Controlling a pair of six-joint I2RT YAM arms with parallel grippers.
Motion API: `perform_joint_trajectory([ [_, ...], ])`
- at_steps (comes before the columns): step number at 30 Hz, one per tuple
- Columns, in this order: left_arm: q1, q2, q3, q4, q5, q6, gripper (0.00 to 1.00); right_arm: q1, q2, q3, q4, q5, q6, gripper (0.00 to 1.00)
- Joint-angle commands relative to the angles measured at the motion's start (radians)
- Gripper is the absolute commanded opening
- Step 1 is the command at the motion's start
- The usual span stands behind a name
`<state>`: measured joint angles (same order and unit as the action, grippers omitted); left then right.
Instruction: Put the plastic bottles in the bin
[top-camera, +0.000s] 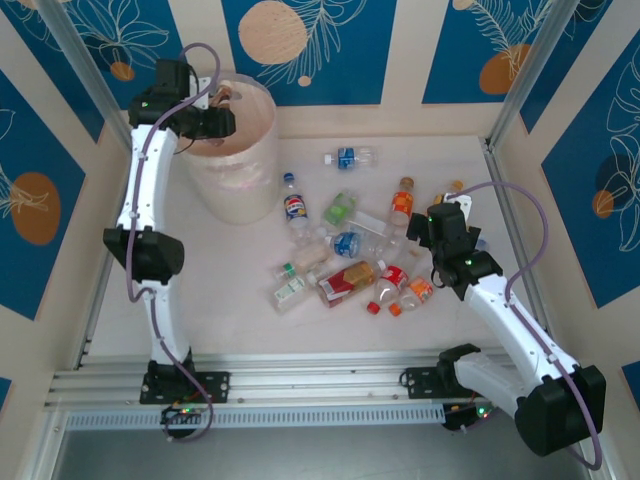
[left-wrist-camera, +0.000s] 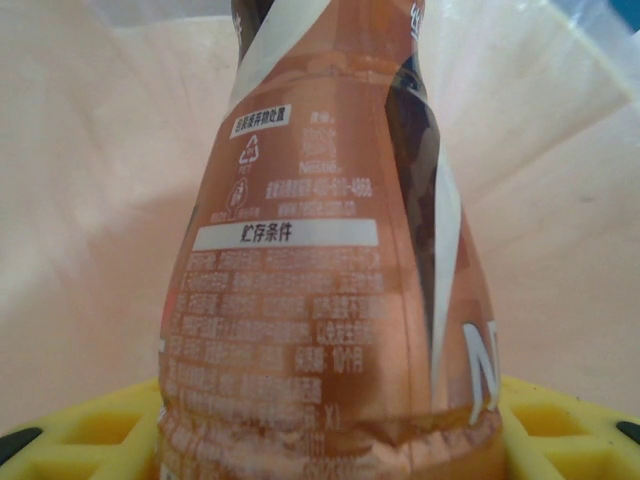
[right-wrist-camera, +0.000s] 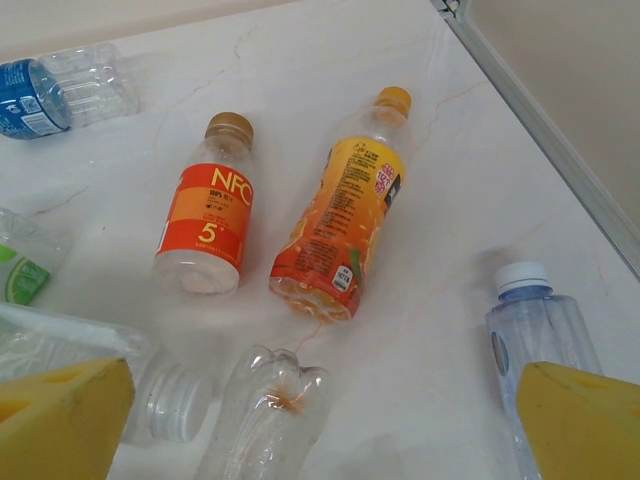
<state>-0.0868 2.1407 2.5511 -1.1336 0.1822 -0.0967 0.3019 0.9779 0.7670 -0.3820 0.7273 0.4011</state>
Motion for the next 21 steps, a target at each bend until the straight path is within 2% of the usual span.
perform_joint_trajectory([
  [1, 0.004, -0.012, 0.021, 0.015, -0.033, 0.125, 0.53, 0.011, -0.016, 0.028, 0.006, 0.025, 0.019, 0.99],
  [10, 0.004, 0.044, 0.021, -0.016, -0.066, 0.241, 0.55, 0.014, -0.016, 0.031, 0.017, 0.029, 0.013, 0.99],
  [21, 0.004, 0.125, 0.02, 0.014, -0.088, 0.252, 0.56, 0.02, -0.018, 0.022, 0.02, 0.031, 0.022, 0.99],
])
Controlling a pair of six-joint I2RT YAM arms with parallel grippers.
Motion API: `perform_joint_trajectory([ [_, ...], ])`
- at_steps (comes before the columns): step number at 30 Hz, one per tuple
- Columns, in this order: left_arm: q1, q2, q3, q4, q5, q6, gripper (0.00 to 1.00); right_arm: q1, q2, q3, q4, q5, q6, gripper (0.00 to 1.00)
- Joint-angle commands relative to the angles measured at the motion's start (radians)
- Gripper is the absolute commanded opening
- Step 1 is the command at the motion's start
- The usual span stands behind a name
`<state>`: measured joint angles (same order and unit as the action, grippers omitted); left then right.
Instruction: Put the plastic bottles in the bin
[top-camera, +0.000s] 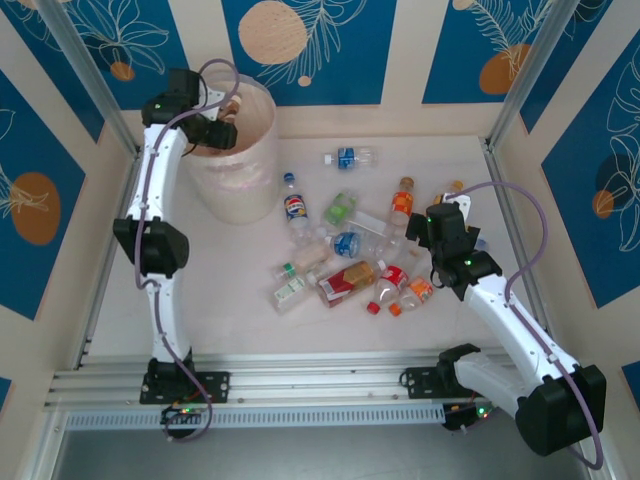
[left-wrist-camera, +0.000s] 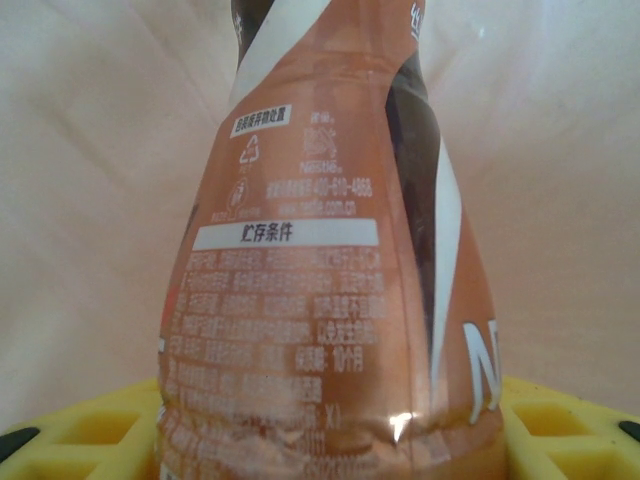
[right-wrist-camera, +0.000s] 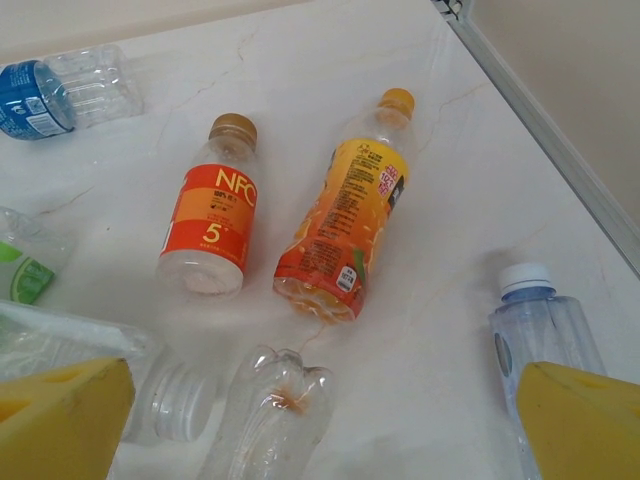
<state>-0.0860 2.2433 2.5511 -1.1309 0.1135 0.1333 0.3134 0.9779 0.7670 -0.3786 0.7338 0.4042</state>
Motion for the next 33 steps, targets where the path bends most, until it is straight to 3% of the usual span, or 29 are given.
perform_joint_trajectory([
  [1, 0.003, 0.031, 0.021, 0.014, -0.024, 0.023, 0.56, 0.009, -0.018, 0.02, 0.017, 0.025, 0.021, 0.99],
  [11, 0.003, 0.116, 0.021, 0.019, -0.075, 0.048, 0.59, 0.013, -0.018, 0.004, 0.014, 0.038, 0.019, 0.99],
  [16, 0.004, 0.153, 0.021, 0.016, -0.096, 0.059, 0.67, 0.016, -0.018, -0.003, 0.029, 0.028, 0.015, 0.99],
  [23, 0.003, 0.192, 0.021, 0.002, -0.121, 0.063, 0.71, 0.021, -0.019, 0.0, 0.037, 0.029, 0.013, 0.99],
  [33, 0.004, 0.171, 0.02, 0.001, -0.126, 0.045, 0.87, 0.024, -0.019, -0.001, 0.037, 0.032, 0.012, 0.99],
])
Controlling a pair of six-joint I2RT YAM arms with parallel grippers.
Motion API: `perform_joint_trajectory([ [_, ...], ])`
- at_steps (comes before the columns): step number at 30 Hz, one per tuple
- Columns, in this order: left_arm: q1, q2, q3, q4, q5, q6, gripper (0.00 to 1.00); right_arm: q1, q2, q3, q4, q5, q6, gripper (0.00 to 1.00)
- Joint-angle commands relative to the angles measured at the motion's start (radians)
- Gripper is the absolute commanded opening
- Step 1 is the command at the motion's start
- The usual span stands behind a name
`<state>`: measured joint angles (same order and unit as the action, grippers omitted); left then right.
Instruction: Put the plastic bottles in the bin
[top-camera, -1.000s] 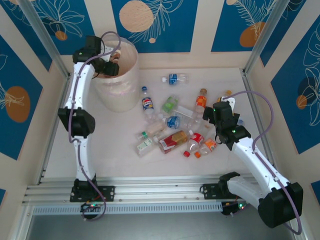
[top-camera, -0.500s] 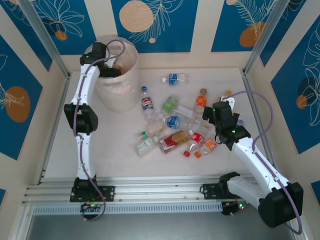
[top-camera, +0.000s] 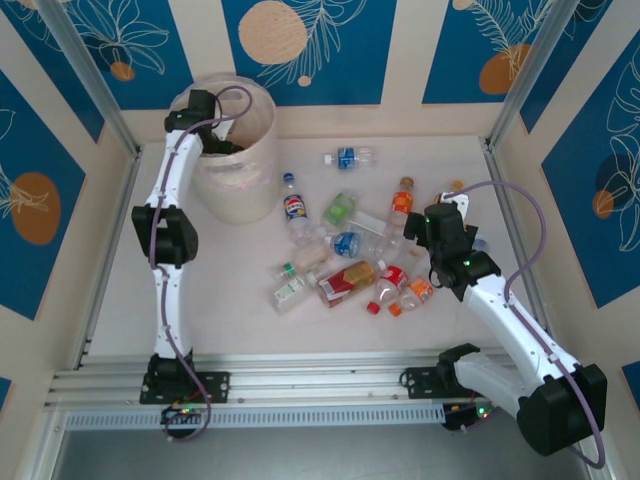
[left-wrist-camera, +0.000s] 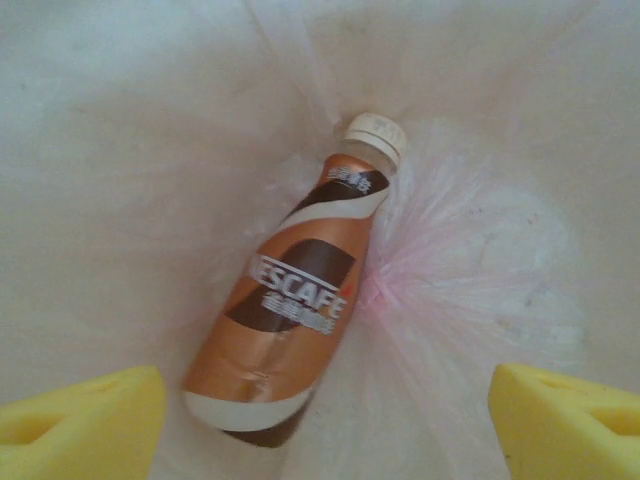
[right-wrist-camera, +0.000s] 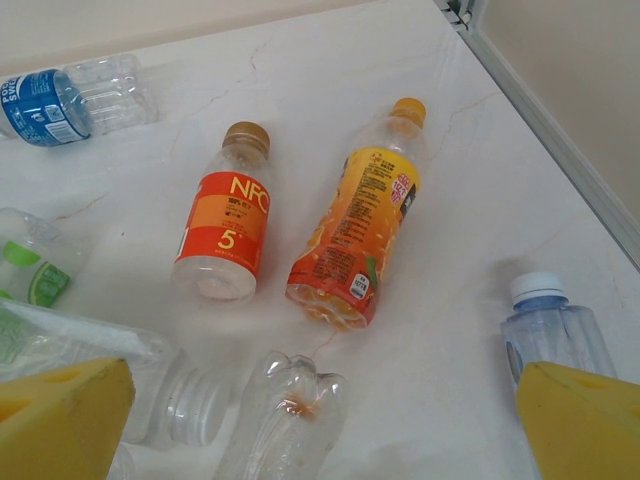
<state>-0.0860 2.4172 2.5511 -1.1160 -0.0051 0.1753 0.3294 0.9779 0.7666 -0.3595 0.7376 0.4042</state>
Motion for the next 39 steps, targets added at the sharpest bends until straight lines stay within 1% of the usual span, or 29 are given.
perform_joint_trajectory([
  [1, 0.003, -0.01, 0.021, -0.015, -0.006, -0.001, 0.88, 0.008, -0.018, 0.0, 0.019, 0.029, 0.012, 0.99],
  [4, 0.003, -0.048, 0.021, -0.014, -0.006, -0.021, 0.9, 0.008, -0.018, -0.002, 0.02, 0.025, 0.01, 0.99],
  [10, 0.003, -0.172, 0.02, 0.001, -0.026, -0.089, 0.94, 0.009, -0.019, 0.001, 0.021, 0.022, 0.005, 0.99],
  [14, 0.004, -0.254, 0.022, 0.016, -0.029, -0.142, 1.0, 0.01, -0.022, -0.002, 0.021, 0.022, 0.007, 0.99],
  [19, 0.003, -0.33, 0.021, 0.012, 0.009, -0.191, 1.0, 0.011, -0.024, -0.005, 0.021, 0.019, 0.01, 0.99],
  [23, 0.001, -0.393, 0.02, -0.004, 0.063, -0.247, 1.0, 0.014, -0.025, -0.002, 0.021, 0.02, 0.006, 0.99],
  [25, -0.006, -0.436, 0.0, -0.006, 0.094, -0.278, 0.97, 0.014, -0.025, 0.0, 0.019, 0.022, 0.007, 0.99],
  [28, -0.032, -0.551, -0.125, 0.051, 0.102, -0.339, 0.93, 0.016, -0.025, -0.002, 0.019, 0.024, 0.013, 0.99],
  [32, -0.092, -0.739, -0.332, 0.174, 0.054, -0.411, 0.9, 0.016, -0.022, -0.005, 0.019, 0.023, 0.019, 0.99],
  [35, -0.166, -0.872, -0.488, 0.266, -0.005, -0.452, 0.87, 0.019, -0.021, -0.003, 0.019, 0.025, 0.022, 0.99],
  [39, -0.297, -1.013, -0.7, 0.373, -0.13, -0.495, 0.83, 0.02, -0.021, -0.001, 0.022, 0.025, 0.028, 0.99],
])
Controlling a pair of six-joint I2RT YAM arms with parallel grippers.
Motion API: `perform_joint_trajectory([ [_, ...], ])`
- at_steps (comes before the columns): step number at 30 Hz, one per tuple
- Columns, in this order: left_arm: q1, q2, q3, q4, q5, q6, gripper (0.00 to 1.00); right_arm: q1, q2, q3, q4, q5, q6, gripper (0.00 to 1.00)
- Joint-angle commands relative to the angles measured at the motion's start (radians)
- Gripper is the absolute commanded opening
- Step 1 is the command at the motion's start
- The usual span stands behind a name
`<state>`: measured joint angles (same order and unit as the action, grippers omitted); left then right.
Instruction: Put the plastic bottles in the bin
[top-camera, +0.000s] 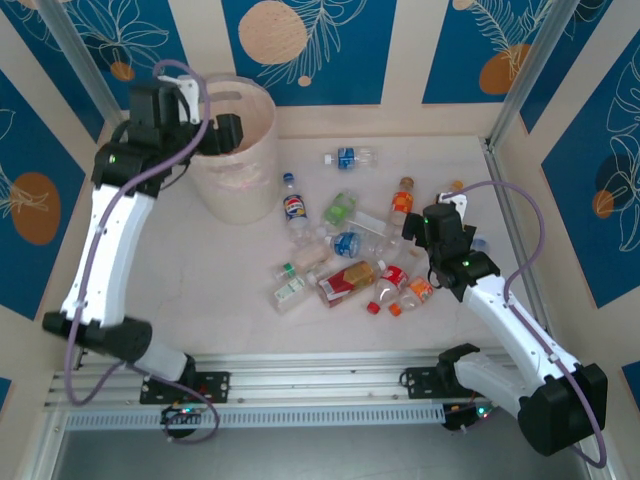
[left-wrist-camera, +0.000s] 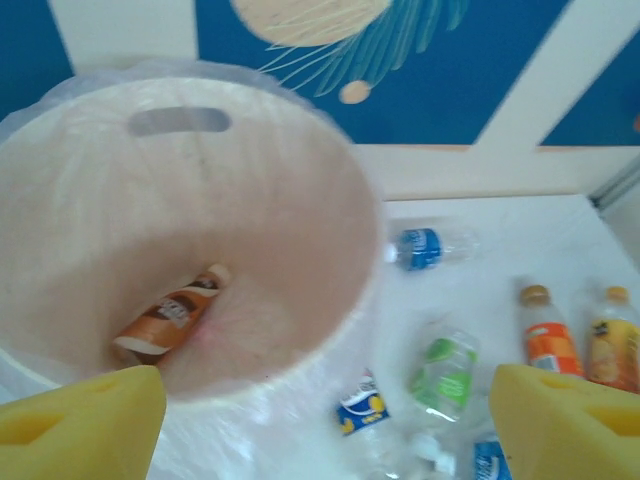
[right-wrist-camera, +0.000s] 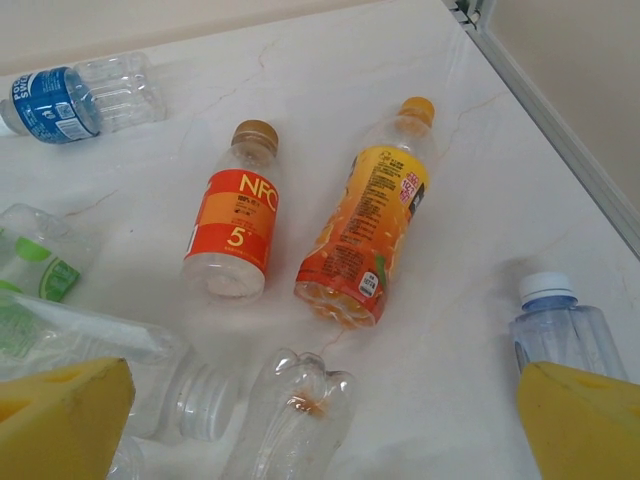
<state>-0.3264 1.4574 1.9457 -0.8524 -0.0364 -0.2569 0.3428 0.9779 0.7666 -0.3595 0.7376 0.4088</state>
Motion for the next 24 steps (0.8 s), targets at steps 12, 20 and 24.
perform_joint_trajectory([
  [12, -0.357, -0.081, -0.595, 0.336, -0.307, -0.351, 0.79, 0.015, -0.015, 0.017, 0.016, 0.025, 0.026, 0.99],
  [20, -0.395, 0.207, -0.582, 0.34, -0.263, -0.428, 0.83, 0.019, 0.0, 0.034, 0.01, 0.025, 0.015, 0.99],
  [24, -0.396, 0.319, -0.56, 0.342, -0.301, -0.456, 0.84, 0.019, 0.006, 0.037, 0.013, 0.025, 0.006, 0.99],
])
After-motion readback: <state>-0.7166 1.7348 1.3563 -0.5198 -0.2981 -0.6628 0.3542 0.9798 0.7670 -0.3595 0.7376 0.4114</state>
